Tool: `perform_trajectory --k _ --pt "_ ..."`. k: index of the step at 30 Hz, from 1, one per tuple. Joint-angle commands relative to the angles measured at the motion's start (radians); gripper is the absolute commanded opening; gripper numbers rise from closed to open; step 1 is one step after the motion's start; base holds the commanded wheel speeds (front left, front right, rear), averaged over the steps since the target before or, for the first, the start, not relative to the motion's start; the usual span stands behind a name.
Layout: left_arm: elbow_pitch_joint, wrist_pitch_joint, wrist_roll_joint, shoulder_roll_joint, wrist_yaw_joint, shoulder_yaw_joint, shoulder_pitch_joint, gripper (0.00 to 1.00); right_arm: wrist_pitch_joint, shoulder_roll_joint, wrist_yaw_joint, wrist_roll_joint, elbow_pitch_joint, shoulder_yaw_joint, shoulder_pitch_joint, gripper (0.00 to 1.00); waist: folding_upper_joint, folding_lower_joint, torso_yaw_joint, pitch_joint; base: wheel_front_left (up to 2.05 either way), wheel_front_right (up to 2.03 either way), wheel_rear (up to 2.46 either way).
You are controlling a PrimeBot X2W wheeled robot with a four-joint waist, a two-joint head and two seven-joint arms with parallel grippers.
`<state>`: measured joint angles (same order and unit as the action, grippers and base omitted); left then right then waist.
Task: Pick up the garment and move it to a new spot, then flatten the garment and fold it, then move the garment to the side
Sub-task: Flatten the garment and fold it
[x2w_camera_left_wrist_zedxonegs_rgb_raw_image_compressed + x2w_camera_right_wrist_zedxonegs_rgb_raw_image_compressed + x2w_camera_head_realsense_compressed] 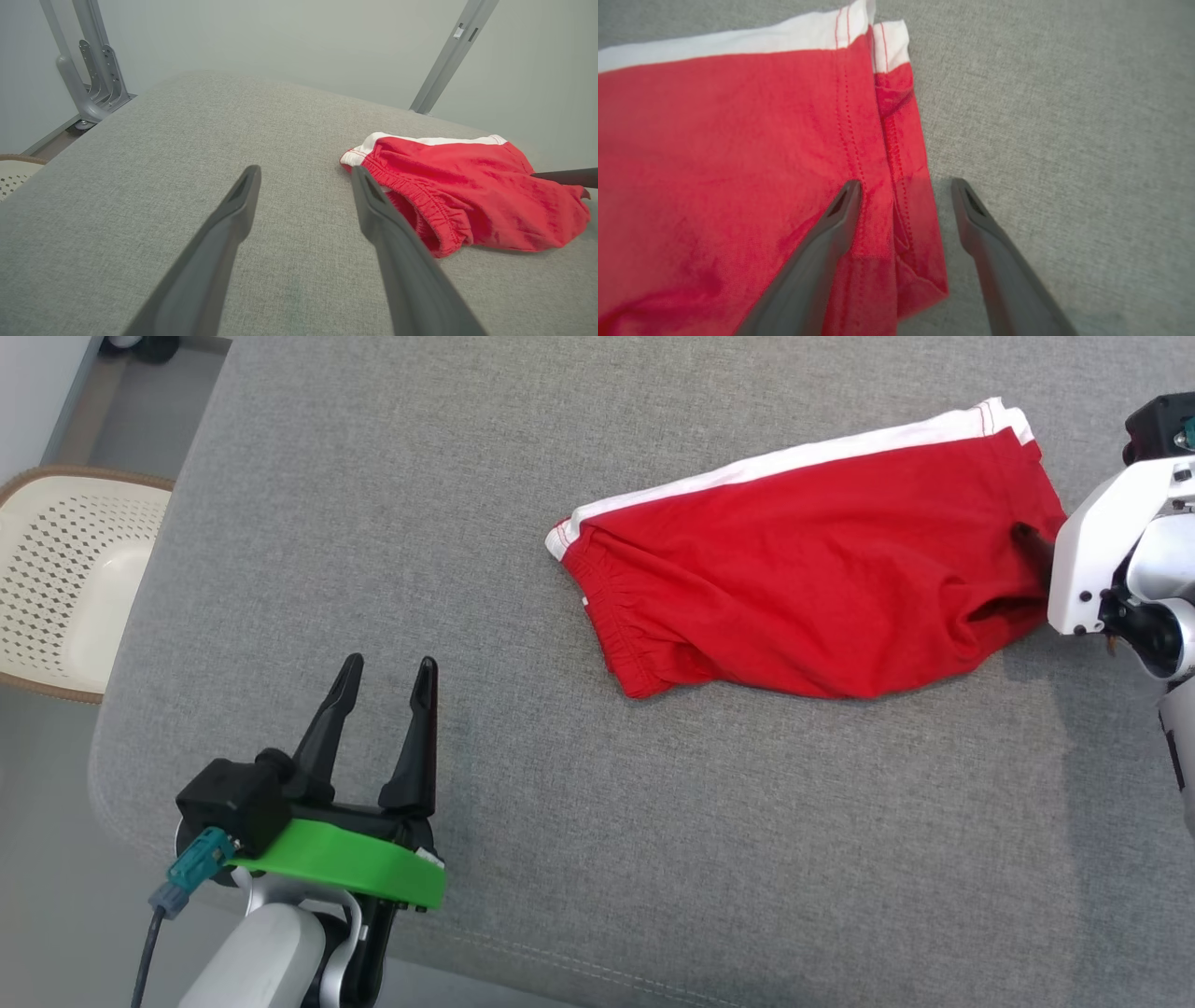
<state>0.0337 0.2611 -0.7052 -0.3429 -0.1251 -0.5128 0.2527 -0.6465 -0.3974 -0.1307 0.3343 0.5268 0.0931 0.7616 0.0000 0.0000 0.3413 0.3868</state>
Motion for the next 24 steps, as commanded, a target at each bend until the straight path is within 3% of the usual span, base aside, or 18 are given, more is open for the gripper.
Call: perform_trajectory --k 1,3,4,5,6,16,24 --pt "0.003 0.004 0.009 0.009 0.009 0.009 -0.014 1.00 -0.016 0.002 0.000 0.002 0.010 -0.003 -0.025 1.00 0.0000 0.0000 0.002 -0.004 0.00 0.00 0.00" --pt "0.011 0.004 0.016 0.018 0.018 0.015 -0.017 1.00 -0.034 0.012 0.000 0.022 0.006 0.000 -0.035 1.00 0.0000 0.0000 0.003 -0.008 0.00 0.00 0.00" --pt "0.014 0.004 0.020 0.024 0.022 0.017 -0.017 1.00 -0.041 0.016 0.000 0.033 0.003 0.000 -0.037 0.79 0.0000 0.0000 0.004 -0.009 0.00 0.00 0.00" --pt "0.017 0.004 0.023 0.028 0.026 0.019 -0.018 1.00 -0.045 0.018 0.000 0.043 -0.002 0.004 -0.040 0.31 0.0000 0.0000 0.005 -0.011 0.00 0.00 0.00" --pt "0.020 0.004 0.026 0.031 0.029 0.021 -0.018 1.00 -0.046 0.018 0.000 0.052 -0.008 0.009 -0.045 0.00 0.0000 0.0000 0.005 -0.012 0.00 0.00 0.00" --pt "0.048 0.005 0.051 0.050 0.053 0.049 -0.039 1.00 -0.001 0.019 0.000 0.141 -0.018 -0.036 -0.057 0.00 0.0000 0.0000 0.005 -0.037 0.00 0.00 0.00" --pt "0.058 0.004 0.068 0.024 0.058 0.075 -0.091 1.00 0.045 0.052 0.000 0.263 -0.101 -0.076 -0.135 0.00 0.0000 0.0000 -0.053 -0.105 0.00 0.00 0.00"
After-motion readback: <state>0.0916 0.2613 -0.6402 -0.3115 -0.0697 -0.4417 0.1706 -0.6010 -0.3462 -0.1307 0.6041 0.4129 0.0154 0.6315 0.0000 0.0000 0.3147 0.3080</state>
